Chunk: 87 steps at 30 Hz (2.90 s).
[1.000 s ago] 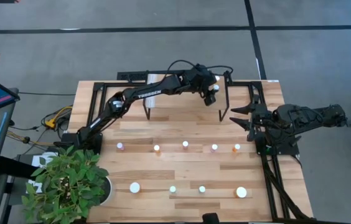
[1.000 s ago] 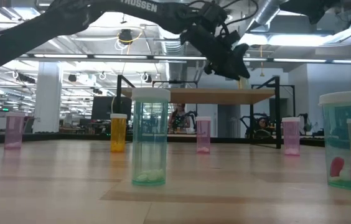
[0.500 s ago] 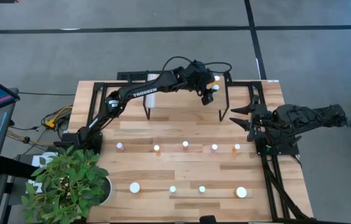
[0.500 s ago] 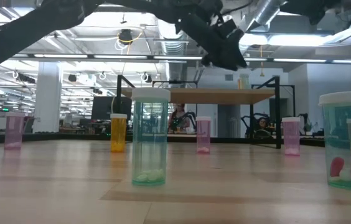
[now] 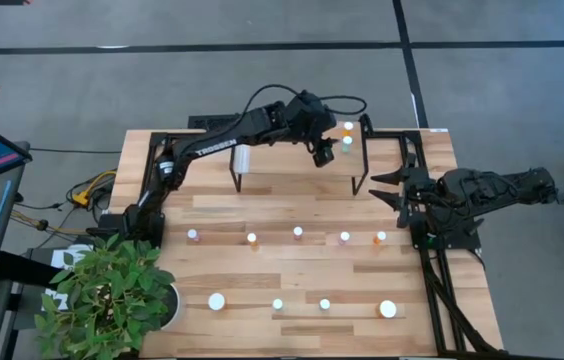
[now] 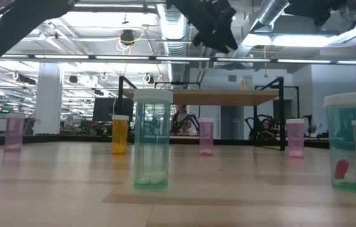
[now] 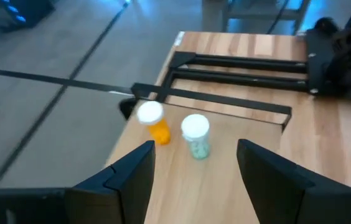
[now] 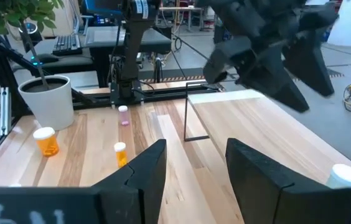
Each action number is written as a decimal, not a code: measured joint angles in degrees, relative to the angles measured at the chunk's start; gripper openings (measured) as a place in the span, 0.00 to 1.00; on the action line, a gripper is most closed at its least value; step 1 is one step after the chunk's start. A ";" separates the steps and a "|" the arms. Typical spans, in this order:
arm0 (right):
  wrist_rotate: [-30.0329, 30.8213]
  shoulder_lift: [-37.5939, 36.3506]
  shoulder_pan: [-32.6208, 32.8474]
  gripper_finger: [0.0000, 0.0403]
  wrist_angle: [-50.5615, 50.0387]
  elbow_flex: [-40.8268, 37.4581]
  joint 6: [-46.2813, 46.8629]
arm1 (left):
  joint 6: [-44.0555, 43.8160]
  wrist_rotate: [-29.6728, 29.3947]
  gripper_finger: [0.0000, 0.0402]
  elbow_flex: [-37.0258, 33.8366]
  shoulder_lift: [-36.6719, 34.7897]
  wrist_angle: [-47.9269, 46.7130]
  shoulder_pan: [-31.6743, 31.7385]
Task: Pick and place medicine bottles onto shelf by color
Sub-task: Put the right pink pill bottle on the shelf
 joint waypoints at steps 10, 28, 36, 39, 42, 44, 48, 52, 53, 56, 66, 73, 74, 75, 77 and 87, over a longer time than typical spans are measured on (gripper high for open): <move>0.00 0.02 0.00 0.46 -1.26 0.00 0.00 | 1.71 -8.36 0.54 0.00 -6.18 -6.92 -3.10; 0.00 0.02 -0.15 0.47 -1.24 0.00 -0.20 | -3.62 -10.80 0.53 -46.00 -33.98 18.19 -3.90; 0.04 0.07 -0.20 0.47 0.89 -0.14 -0.20 | -11.31 -15.37 0.53 -75.66 -57.65 35.96 -8.06; 0.04 0.11 -0.43 0.47 3.43 -1.21 -0.24 | -12.13 -18.12 0.53 -84.78 -64.48 43.35 -11.70; 0.04 0.13 -1.06 0.46 4.40 -2.48 -0.22 | -12.23 -19.63 0.53 -91.92 -69.49 50.39 -14.57; 0.04 0.13 -1.71 0.46 4.46 -2.92 -0.21 | -12.26 -19.94 0.53 -95.71 -71.76 54.66 -16.05; 0.06 0.11 -2.55 0.47 4.69 -3.94 1.63 | -11.33 -19.83 0.53 -101.11 -72.58 61.09 -17.81; 0.04 0.70 -3.20 0.47 5.11 -5.42 4.96 | -9.64 -19.92 0.53 -101.61 -72.16 63.17 -17.82; 0.04 1.09 -3.21 0.47 5.45 -5.63 6.01 | -9.55 -19.88 0.53 -101.61 -72.12 63.34 -17.84; 0.00 2.08 -2.72 0.47 5.06 -5.98 10.09 | -9.50 -19.18 0.53 -101.61 -72.12 63.74 -17.84; 0.04 5.74 -0.54 0.47 5.76 -5.99 16.02 | -9.48 -17.74 0.53 -101.58 -72.10 64.60 -17.82; 0.31 9.75 -3.52 0.46 6.27 -5.97 12.10 | -9.02 -18.44 0.53 -101.55 -72.10 64.59 -17.67; 0.22 10.38 -3.86 0.45 6.25 -5.97 12.45 | -9.02 -18.46 0.53 -101.55 -72.10 64.59 -17.67; 0.18 10.93 -4.00 0.45 6.25 -5.97 12.72 | -9.03 -18.45 0.53 -101.55 -72.10 64.56 -17.67; 0.09 11.86 -3.70 0.44 6.19 -5.97 12.85 | -9.34 -18.22 0.53 -101.55 -72.10 64.33 -17.69; -0.37 11.90 1.26 0.41 -3.64 -5.95 16.85 | -9.56 -17.29 0.53 -101.53 -72.08 63.78 -17.69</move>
